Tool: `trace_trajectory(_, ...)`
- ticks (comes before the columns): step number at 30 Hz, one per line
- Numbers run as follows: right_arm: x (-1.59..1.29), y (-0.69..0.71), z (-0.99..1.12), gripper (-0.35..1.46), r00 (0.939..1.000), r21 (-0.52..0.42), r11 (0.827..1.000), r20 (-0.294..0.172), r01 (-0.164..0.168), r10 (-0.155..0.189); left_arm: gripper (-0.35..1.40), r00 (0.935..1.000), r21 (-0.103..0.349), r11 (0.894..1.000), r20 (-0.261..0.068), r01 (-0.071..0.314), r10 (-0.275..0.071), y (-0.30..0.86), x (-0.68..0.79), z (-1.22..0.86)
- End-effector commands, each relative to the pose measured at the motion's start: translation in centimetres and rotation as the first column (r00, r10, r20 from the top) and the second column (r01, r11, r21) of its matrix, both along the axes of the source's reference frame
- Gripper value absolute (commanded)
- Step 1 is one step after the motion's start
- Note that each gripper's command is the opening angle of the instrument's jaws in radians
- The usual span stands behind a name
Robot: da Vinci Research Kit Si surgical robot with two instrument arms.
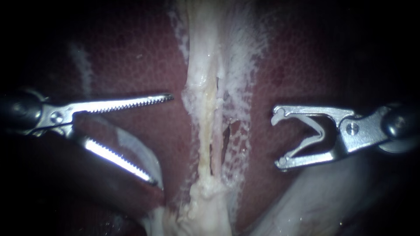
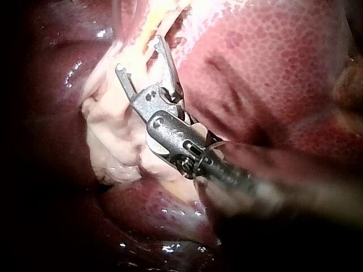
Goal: Grabbing gallbladder
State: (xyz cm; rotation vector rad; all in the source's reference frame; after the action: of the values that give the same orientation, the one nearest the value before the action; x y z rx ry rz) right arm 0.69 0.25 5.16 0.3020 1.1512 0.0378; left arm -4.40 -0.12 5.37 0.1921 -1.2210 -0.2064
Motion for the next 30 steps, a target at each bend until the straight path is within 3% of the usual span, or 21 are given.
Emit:
trace_trajectory(1, 0.00, 0.00, 0.00, 0.59, 1.0000, 0.000, 1.000, 0.000, 0.000, 0.000, 1.25, 1.0000, 0.000, 1.000, 0.000, 0.001, -0.001, 0.00, -0.01, 0.00)
trace_trajectory(2, 0.00, 0.00, 0.00, 0.59, 1.0000, 0.000, 1.000, 0.000, 0.000, 0.000, 1.25, 1.0000, -0.004, 1.000, 0.001, -0.004, 0.004, 0.01, -0.01, 0.00)
trace_trajectory(11, 0.01, 0.00, 0.01, 0.59, 1.0000, 0.000, 1.000, 0.000, 0.000, 0.000, 1.20, 0.9975, 0.100, 0.993, -0.021, 0.070, -0.068, 0.13, -0.12, 0.05)
trace_trajectory(16, 0.01, 0.00, 0.01, 0.59, 1.0000, 0.000, 1.000, 0.000, -0.001, 0.001, 1.20, 0.9949, 0.143, 0.985, -0.056, 0.092, -0.084, 0.21, -0.21, 0.18)
trace_trajectory(30, 0.01, 0.00, 0.01, 0.59, 1.0000, 0.000, 1.000, 0.000, -0.001, 0.001, 1.20, 0.9886, 0.161, 0.980, -0.114, 0.116, -0.098, 0.33, -0.33, 0.49)
